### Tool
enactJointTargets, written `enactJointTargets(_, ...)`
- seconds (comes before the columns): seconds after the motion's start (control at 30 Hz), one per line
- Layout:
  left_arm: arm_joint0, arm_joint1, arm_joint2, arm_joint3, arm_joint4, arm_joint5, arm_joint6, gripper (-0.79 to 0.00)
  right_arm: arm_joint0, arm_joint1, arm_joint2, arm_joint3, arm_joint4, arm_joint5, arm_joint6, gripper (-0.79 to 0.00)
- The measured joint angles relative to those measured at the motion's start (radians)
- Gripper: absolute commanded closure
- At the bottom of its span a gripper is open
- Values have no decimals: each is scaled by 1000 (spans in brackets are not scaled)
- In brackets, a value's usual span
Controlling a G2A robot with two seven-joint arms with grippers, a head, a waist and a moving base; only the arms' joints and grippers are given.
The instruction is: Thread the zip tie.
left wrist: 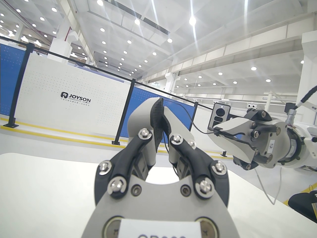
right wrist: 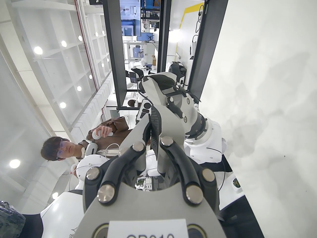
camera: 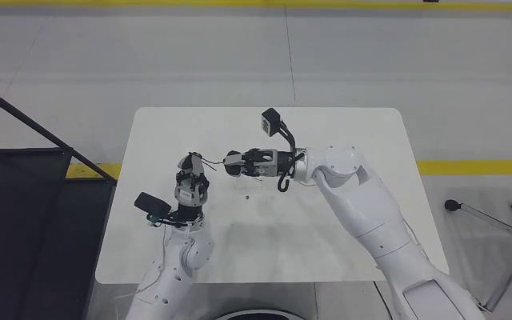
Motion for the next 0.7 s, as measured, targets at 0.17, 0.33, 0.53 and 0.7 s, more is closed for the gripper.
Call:
enactJointTargets(0.17,1,-1,0,5,23,8,4,0,-15,-1,15,-13,23,-28,-24,0)
enactJointTargets(0.33,1,-2,1,8,34,13,7,0,-38,0,39,-33,56,-79,-39,0)
enactJointTargets(0.53,2,-4,1,12,42,12,9,0,-55,2,58,-43,81,-112,-30,0)
enactJointTargets(0.7,2,-5,2,13,44,0,11,0,-57,1,55,-42,71,-104,-41,0)
